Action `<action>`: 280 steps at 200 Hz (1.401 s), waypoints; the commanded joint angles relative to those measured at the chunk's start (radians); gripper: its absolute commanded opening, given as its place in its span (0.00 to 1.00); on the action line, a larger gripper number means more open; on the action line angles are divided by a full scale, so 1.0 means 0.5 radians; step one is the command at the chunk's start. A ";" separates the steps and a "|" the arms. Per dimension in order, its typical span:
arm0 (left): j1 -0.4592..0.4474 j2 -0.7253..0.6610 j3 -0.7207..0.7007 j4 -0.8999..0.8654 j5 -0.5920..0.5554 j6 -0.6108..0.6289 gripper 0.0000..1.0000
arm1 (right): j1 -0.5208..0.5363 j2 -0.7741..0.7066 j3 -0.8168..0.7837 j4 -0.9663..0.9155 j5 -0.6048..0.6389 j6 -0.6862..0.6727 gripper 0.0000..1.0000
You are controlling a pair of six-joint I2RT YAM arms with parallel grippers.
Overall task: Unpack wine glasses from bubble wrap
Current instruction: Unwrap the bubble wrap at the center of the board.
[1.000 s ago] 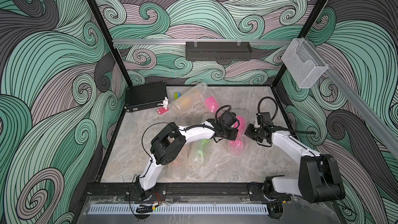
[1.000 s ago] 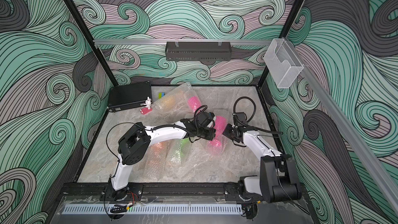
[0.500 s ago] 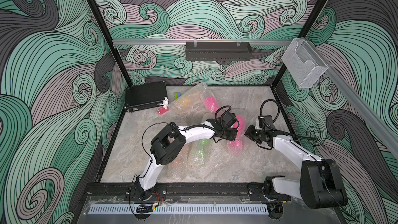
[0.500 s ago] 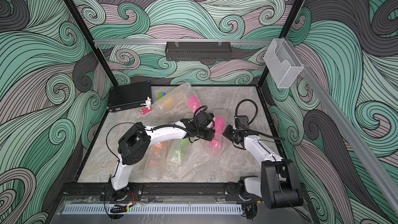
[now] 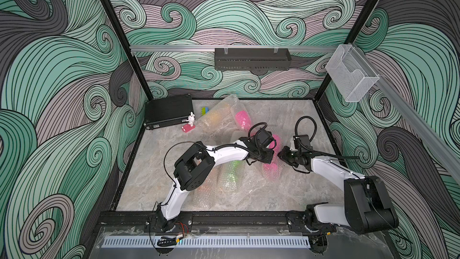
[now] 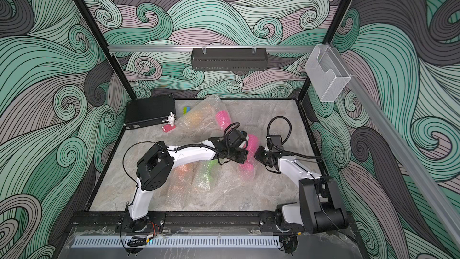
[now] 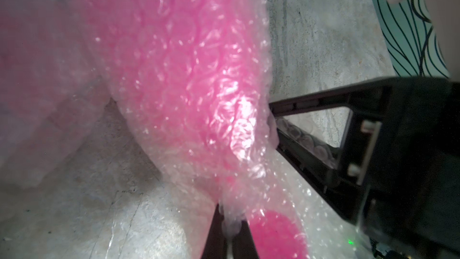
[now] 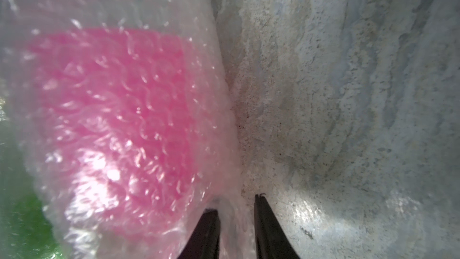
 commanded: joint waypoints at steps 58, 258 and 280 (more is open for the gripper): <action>-0.019 0.055 0.071 -0.035 0.125 0.046 0.00 | 0.009 0.110 0.089 0.299 0.050 0.015 0.43; -0.022 0.011 0.003 0.009 0.198 0.142 0.00 | -0.038 0.207 0.094 0.571 0.151 0.190 0.19; -0.021 0.010 -0.001 0.019 0.199 0.142 0.00 | -0.051 0.157 0.060 0.546 0.144 0.170 0.17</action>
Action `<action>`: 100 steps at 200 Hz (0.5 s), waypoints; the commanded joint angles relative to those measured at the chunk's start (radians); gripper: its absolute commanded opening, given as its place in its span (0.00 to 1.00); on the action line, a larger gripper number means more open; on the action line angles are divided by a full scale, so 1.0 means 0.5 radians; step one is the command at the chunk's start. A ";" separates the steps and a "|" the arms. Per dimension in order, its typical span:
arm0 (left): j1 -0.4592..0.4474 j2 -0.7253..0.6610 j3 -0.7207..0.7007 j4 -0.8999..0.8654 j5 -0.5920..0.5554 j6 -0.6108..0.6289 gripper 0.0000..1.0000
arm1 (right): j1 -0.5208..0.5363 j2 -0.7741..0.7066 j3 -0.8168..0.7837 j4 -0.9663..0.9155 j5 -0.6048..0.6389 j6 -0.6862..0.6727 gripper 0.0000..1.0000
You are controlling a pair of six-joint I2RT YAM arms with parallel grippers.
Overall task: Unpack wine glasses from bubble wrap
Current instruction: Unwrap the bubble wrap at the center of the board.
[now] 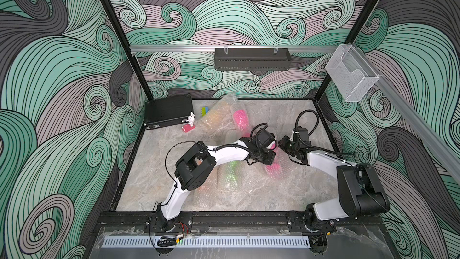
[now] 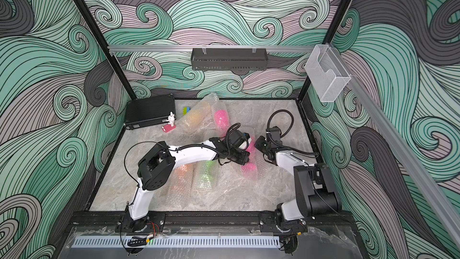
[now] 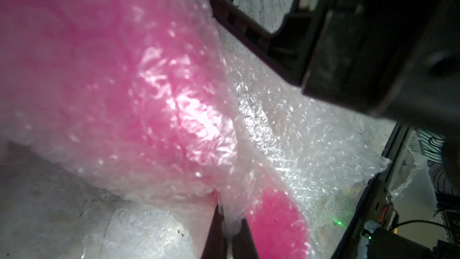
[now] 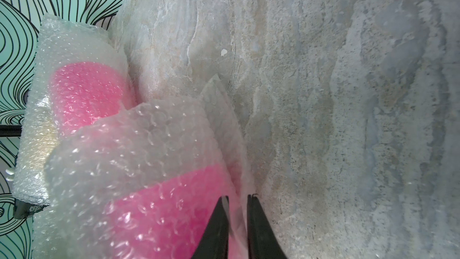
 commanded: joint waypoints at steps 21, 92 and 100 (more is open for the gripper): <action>-0.015 -0.012 -0.011 0.006 0.037 0.049 0.00 | -0.027 -0.105 -0.037 -0.082 -0.050 -0.080 0.29; -0.004 -0.017 0.005 -0.029 0.010 0.070 0.00 | -0.030 -0.401 -0.192 -0.404 -0.074 -0.237 0.46; -0.003 -0.021 0.001 -0.028 0.009 0.070 0.00 | -0.030 -0.450 -0.193 -0.485 -0.048 -0.253 0.49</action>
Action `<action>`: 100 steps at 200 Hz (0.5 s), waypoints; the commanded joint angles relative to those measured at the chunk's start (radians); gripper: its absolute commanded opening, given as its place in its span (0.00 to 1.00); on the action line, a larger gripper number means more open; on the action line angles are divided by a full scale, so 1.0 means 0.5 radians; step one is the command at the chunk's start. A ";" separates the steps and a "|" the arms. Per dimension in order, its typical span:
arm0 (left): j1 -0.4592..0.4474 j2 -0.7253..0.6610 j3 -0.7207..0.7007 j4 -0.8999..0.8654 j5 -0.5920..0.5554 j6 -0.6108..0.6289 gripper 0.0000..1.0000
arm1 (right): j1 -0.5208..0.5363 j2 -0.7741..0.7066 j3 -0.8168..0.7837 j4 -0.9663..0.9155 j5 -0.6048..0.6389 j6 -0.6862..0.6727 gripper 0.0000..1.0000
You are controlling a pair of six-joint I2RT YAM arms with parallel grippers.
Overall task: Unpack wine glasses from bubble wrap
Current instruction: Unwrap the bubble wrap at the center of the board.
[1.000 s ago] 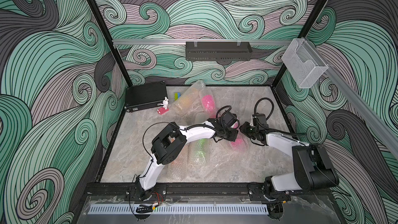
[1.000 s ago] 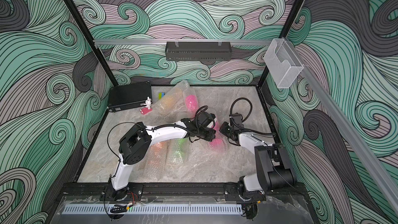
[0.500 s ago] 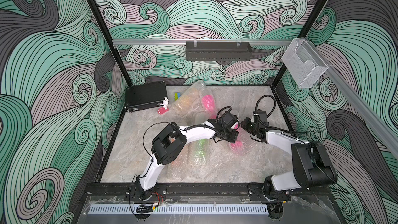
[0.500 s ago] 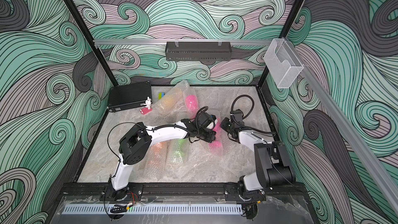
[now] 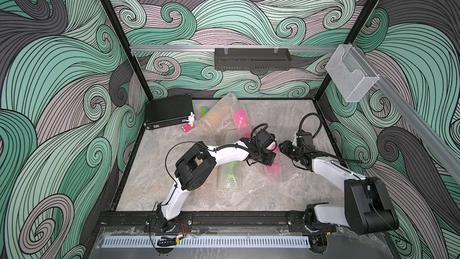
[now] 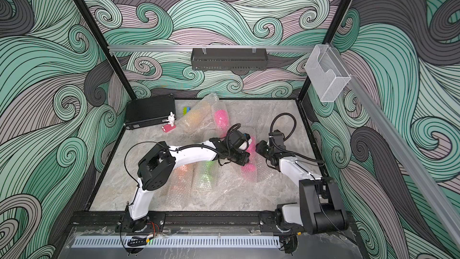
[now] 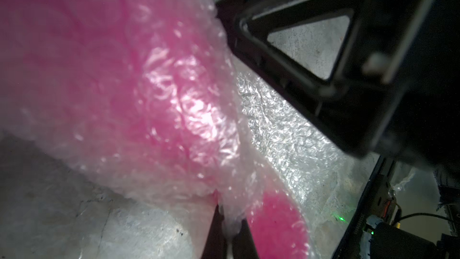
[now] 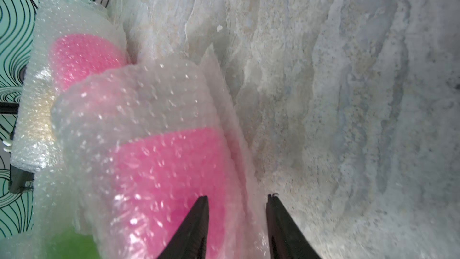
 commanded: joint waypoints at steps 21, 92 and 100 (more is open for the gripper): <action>0.010 -0.023 0.005 -0.027 0.000 0.031 0.00 | -0.010 -0.252 -0.034 -0.409 0.114 -0.137 0.55; 0.021 -0.063 -0.047 0.043 0.064 0.069 0.00 | -0.013 -0.218 -0.064 -0.699 0.164 -0.224 0.65; 0.022 -0.070 -0.061 0.065 0.084 0.073 0.00 | -0.013 -0.203 -0.074 -0.693 0.161 -0.223 0.65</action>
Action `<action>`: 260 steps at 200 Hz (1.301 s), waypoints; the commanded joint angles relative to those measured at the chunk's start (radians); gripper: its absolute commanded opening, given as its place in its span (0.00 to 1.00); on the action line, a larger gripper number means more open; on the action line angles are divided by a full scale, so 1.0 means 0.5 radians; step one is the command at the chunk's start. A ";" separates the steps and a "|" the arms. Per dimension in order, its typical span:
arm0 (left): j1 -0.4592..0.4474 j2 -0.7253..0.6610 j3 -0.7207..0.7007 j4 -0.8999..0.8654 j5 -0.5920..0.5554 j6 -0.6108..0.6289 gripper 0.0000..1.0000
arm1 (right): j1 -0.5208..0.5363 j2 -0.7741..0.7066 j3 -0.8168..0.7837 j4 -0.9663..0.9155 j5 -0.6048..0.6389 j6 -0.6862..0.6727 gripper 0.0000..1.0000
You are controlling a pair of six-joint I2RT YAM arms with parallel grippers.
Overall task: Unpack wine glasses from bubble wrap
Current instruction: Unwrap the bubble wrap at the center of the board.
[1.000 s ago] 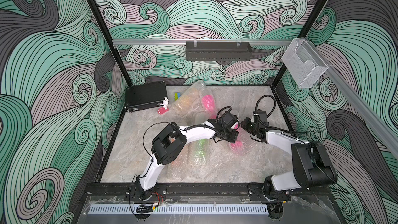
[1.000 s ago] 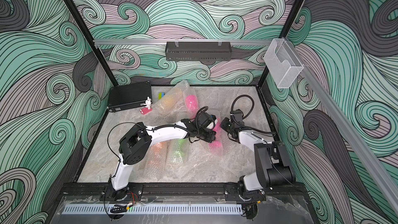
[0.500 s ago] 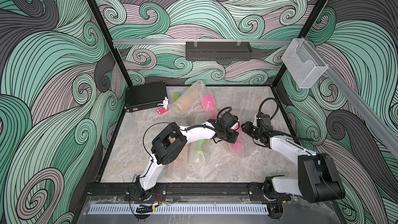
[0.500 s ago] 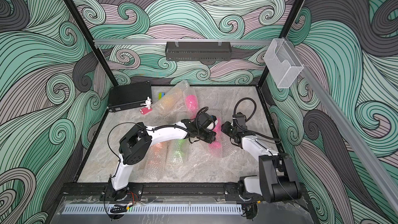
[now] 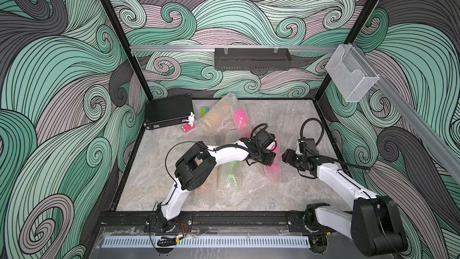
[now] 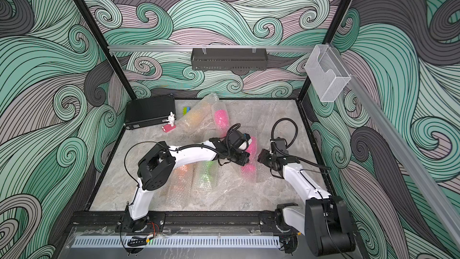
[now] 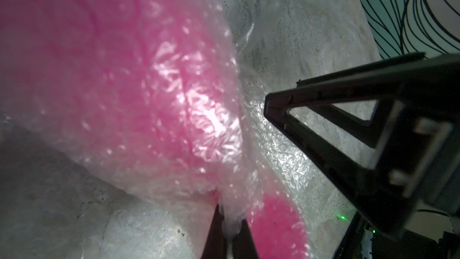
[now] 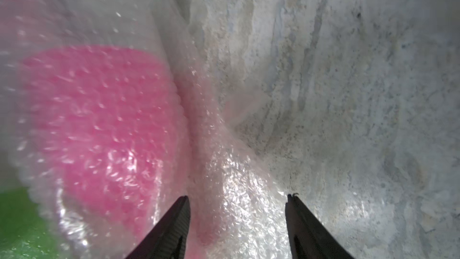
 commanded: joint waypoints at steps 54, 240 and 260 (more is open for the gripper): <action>0.024 -0.090 -0.084 0.134 0.158 0.041 0.00 | -0.012 0.275 0.041 -0.064 -0.189 -0.054 0.57; 0.073 -0.212 -0.086 0.066 0.194 0.002 0.45 | -0.253 -0.113 0.166 -0.255 0.431 0.180 0.00; 0.082 -0.184 -0.066 0.084 0.219 -0.022 0.45 | -0.362 -0.165 0.183 -0.268 0.443 0.203 0.00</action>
